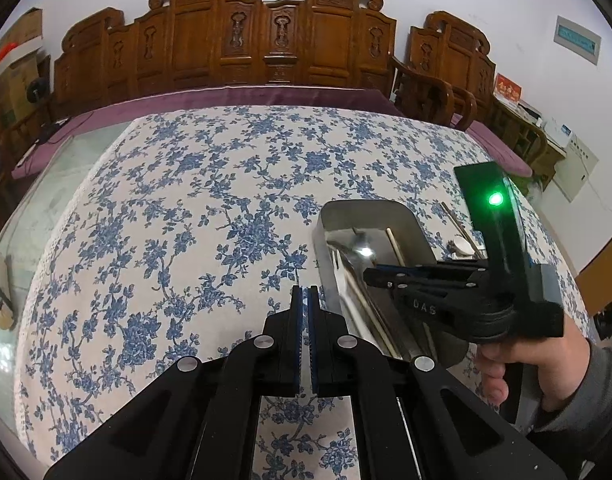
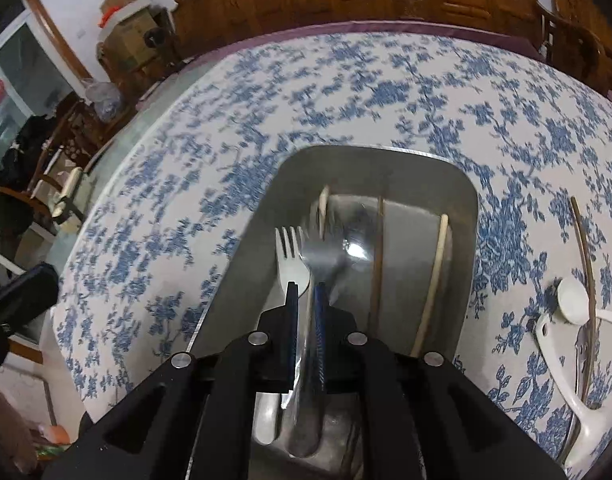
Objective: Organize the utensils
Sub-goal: 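Open both tools to drop the spoon and fork into the tray, then grasp the white plastic ladle with the right tool while the left tool approaches the smiley-face spoon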
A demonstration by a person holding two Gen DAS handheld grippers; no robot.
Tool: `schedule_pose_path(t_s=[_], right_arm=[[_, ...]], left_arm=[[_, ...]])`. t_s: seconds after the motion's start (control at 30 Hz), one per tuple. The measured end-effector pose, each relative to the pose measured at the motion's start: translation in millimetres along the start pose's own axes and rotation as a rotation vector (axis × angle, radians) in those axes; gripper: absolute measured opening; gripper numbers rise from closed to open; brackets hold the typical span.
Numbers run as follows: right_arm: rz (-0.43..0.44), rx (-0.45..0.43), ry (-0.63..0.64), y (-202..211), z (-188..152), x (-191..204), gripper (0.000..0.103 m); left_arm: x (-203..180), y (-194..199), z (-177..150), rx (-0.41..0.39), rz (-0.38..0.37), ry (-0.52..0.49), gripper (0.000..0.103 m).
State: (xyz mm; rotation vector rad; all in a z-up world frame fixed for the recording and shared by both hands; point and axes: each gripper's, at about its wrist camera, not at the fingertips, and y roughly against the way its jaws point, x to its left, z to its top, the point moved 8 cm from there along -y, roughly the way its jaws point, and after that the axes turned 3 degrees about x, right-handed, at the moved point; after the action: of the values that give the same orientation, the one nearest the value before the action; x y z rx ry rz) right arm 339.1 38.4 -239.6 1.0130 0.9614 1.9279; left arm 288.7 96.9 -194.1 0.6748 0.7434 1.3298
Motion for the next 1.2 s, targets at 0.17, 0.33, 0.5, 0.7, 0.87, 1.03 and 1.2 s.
schedule_pose_path(t_s=[0.17, 0.33, 0.5, 0.7, 0.87, 1.03, 1.2], right_arm=[[0.001, -0.066, 0.082, 31.8, -3.1, 1.1, 0.012], [-0.019, -0.12, 0.096, 76.2, -20.8, -24.6, 0.012], [-0.095, -0.146, 0.105, 119.1, -46.9, -73.0, 0.016], [-0.176, -0.12, 0.083, 138.4, -71.8, -132.6, 0.028], [-0.213, -0.071, 0.092, 129.9, -86.9, -160.3, 0.039], [-0.238, -0.006, 0.119, 108.1, -93.9, -170.7, 0.039], [-0.281, 0.078, 0.155, 84.0, -95.0, -179.6, 0.039]], left_arm=[[-10.1, 0.6, 1.8, -0.004, -0.011, -0.011, 0.001], [-33.4, -0.7, 3.1, -0.004, -0.038, -0.034, 0.003], [-63.9, -4.1, 1.3, 0.0, -0.076, -0.061, 0.011], [-103.1, -10.9, -0.8, 0.008, -0.116, -0.096, 0.027], [-129.5, -16.5, -3.6, 0.02, -0.138, -0.121, 0.044], [-147.9, -20.2, -6.8, 0.034, -0.147, -0.145, 0.044], [-157.6, -23.2, -10.0, 0.044, -0.154, -0.155, 0.044]])
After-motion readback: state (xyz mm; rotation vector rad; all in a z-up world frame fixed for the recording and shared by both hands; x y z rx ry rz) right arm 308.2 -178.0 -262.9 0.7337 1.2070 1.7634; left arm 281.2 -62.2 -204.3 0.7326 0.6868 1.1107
